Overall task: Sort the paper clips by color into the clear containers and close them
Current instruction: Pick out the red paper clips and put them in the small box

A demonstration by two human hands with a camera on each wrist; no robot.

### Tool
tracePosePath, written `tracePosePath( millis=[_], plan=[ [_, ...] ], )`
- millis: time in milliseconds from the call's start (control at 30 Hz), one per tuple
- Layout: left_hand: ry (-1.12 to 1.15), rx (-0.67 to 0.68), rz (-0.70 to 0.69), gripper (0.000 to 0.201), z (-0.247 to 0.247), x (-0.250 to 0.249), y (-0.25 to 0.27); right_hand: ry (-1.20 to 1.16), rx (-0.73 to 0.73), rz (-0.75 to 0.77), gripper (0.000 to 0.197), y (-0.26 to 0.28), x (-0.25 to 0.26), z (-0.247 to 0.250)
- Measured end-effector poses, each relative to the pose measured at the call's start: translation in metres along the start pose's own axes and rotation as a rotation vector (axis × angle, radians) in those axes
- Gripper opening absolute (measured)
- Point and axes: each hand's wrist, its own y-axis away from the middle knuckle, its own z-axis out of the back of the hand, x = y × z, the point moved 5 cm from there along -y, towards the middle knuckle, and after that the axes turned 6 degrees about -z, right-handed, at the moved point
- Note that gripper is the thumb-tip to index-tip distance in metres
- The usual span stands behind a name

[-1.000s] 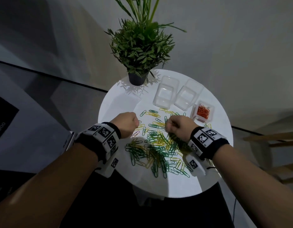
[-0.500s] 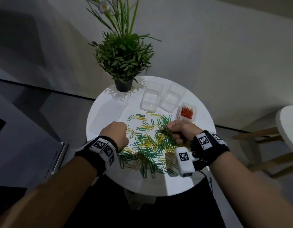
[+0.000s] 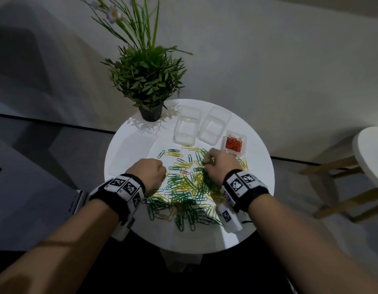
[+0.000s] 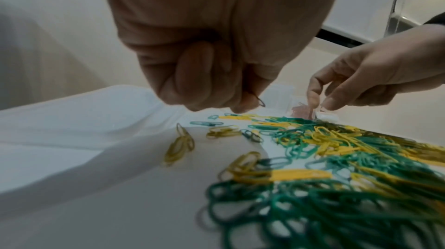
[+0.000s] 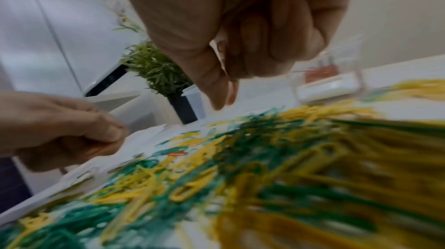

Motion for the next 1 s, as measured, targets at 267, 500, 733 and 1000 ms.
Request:
tracePosePath(
  millis=[267, 500, 733, 1000],
  plan=[
    [0.139, -0.01, 0.051, 0.03, 0.006, 0.013, -0.01, 0.337, 0.11, 0.138, 0.011, -0.021, 0.046, -0.036],
    [0.271, 0.059, 0.097, 0.028, 0.013, 0.009, -0.018, 0.347, 0.224, 0.134, 0.014, -0.027, 0.045, -0.042],
    [0.575, 0.117, 0.093, 0.026, 0.013, -0.011, -0.026, -0.017, 0.267, 0.075, 0.014, -0.015, 0.024, -0.031],
    [0.793, 0.198, 0.007, 0.019, 0.001, -0.063, -0.05, -1.037, 0.275, -0.368, 0.03, -0.014, -0.026, 0.036]
  ],
)
